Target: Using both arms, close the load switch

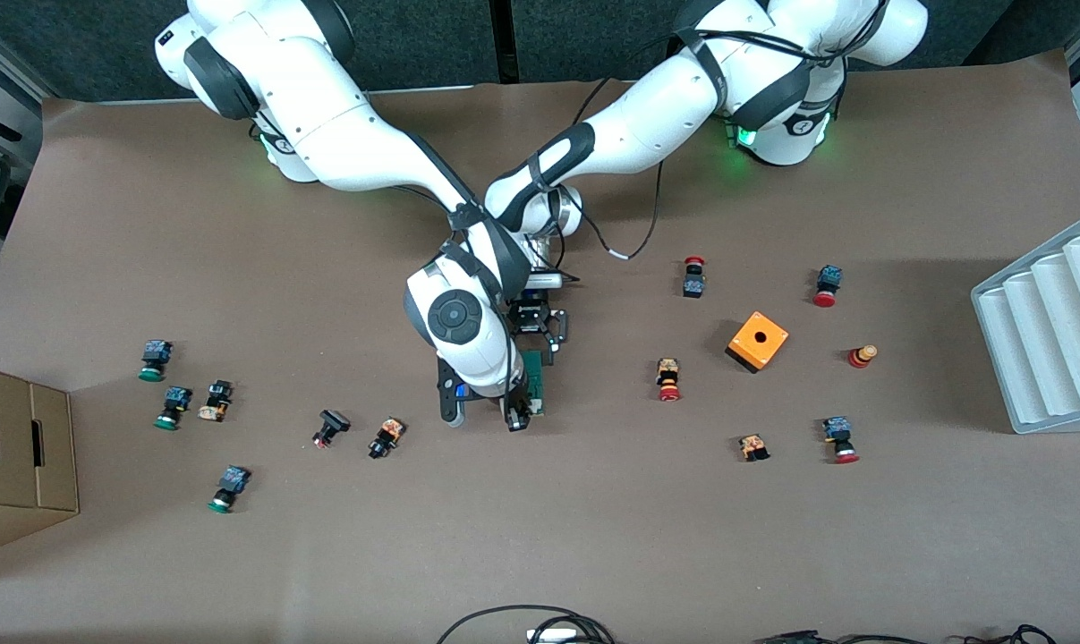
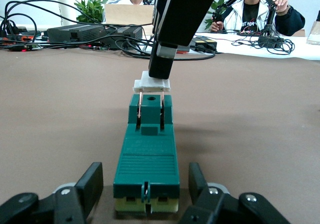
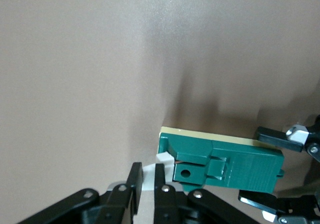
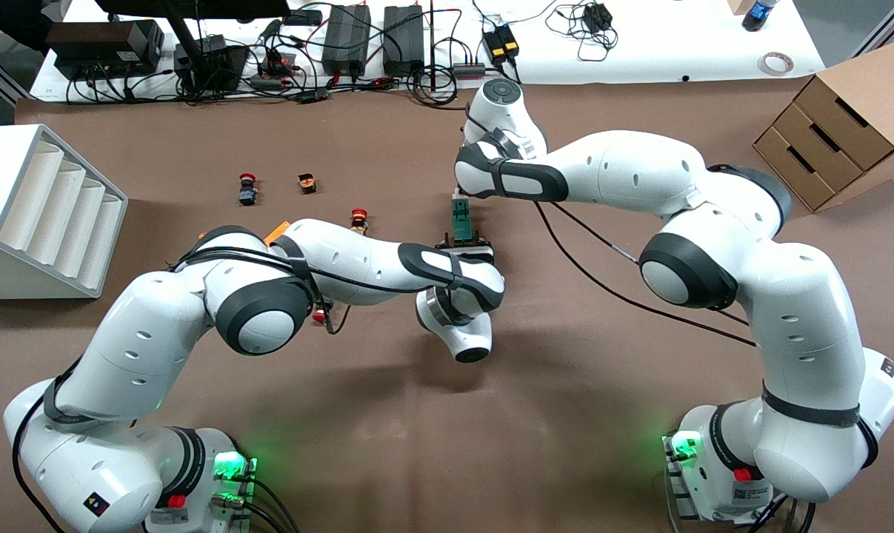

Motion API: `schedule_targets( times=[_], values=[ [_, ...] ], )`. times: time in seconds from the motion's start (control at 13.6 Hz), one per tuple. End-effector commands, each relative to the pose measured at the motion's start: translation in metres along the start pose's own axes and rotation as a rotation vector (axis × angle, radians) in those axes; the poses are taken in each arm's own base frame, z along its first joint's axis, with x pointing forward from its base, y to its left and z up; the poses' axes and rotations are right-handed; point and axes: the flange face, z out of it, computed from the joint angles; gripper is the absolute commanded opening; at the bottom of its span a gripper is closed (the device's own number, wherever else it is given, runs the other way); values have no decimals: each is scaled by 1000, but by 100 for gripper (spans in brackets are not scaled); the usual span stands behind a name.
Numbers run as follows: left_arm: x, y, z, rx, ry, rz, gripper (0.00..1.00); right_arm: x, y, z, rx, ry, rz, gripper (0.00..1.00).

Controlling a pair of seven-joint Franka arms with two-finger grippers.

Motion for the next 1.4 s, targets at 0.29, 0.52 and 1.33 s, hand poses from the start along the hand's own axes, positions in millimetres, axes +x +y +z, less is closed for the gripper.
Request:
schedule_targets(
  times=[0.29, 0.52, 1.33],
  values=[
    [-1, 5, 1, -8, 28, -14, 77, 1, -3, 17, -5, -9, -1, 15],
    [-1, 5, 1, -8, 28, -14, 77, 1, -2, 20, -7, -7, 0, 15],
    [-1, 5, 1, -8, 28, -16, 77, 1, -6, 2, -18, -12, 5, 60]
  ],
)
